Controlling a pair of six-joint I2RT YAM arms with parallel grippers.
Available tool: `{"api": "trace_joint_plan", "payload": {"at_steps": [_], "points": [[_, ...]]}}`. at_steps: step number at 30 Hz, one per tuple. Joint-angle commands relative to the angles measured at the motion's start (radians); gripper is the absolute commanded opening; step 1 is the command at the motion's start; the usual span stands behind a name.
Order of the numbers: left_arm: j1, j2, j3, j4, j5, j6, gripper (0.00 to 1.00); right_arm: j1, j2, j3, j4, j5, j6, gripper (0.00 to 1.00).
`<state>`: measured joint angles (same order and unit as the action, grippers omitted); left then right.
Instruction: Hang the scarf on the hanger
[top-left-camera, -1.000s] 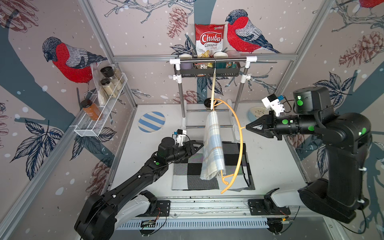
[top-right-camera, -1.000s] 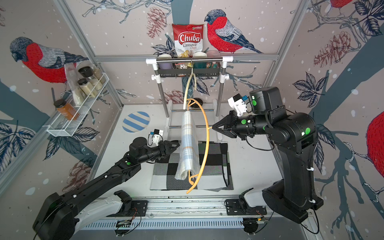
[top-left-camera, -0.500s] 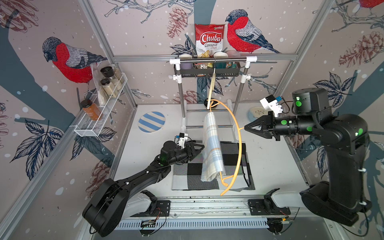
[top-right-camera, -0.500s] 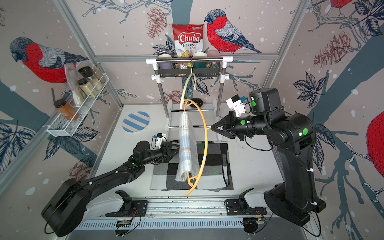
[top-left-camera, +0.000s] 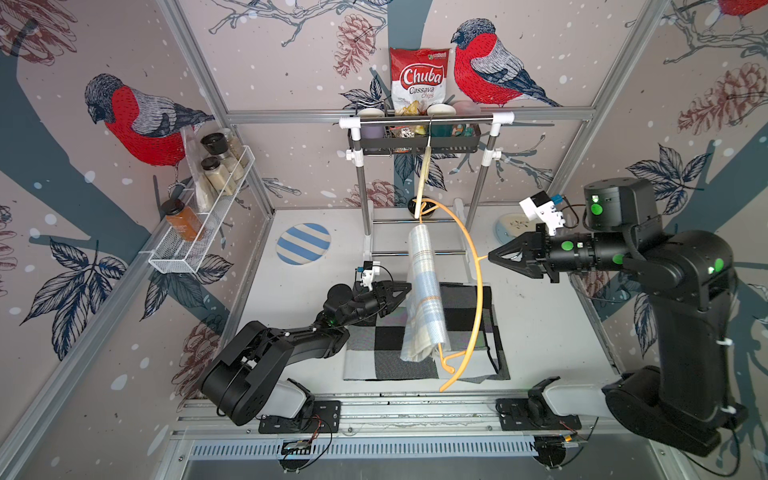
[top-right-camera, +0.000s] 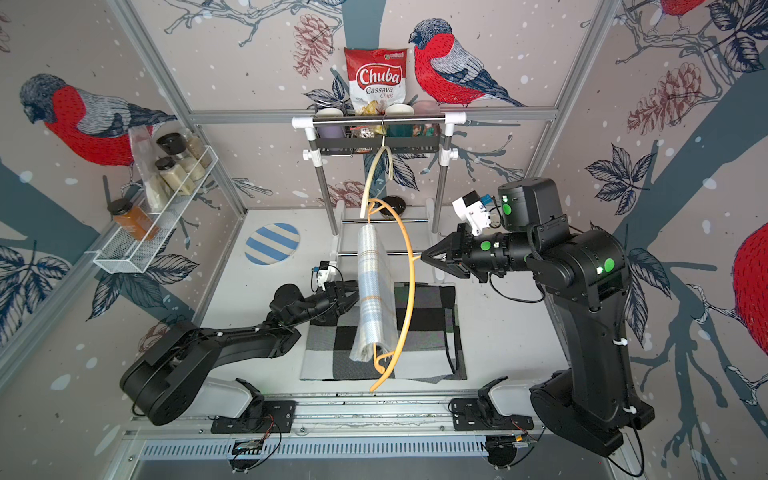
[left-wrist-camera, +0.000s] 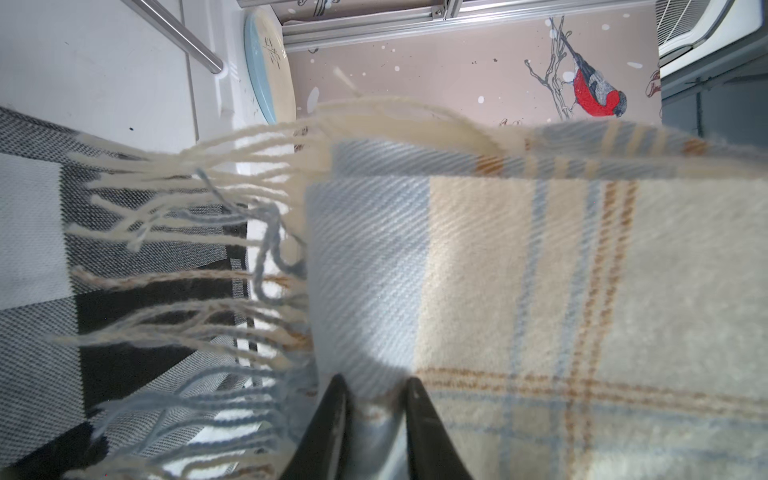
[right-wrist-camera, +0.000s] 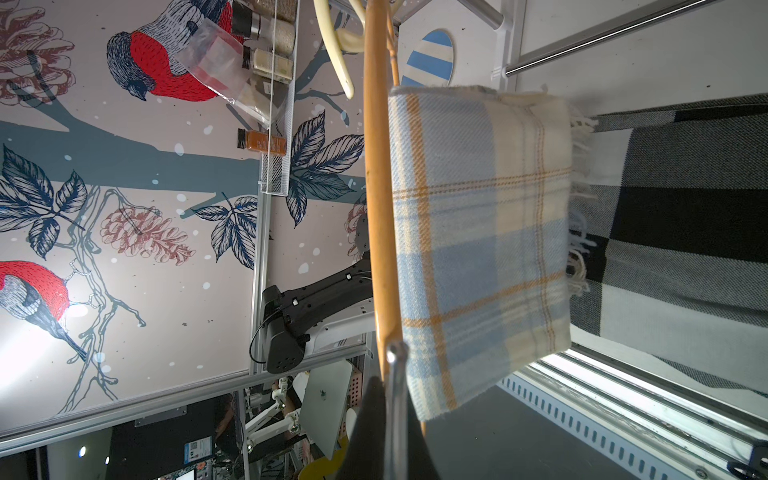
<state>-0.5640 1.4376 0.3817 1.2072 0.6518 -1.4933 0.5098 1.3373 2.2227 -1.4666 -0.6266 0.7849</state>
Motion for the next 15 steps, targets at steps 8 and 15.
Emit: {"api": "trace_joint_plan", "payload": {"at_steps": [8, 15], "points": [[0.040, -0.023, 0.047, -0.101, 0.043, 0.169, 0.00, -0.005, -0.001, -0.011, 0.055, -0.041, -0.009, 0.00], [0.067, -0.106, 0.143, -0.476, 0.045, 0.428, 0.00, -0.005, -0.008, -0.026, 0.016, -0.034, -0.025, 0.00]]}}
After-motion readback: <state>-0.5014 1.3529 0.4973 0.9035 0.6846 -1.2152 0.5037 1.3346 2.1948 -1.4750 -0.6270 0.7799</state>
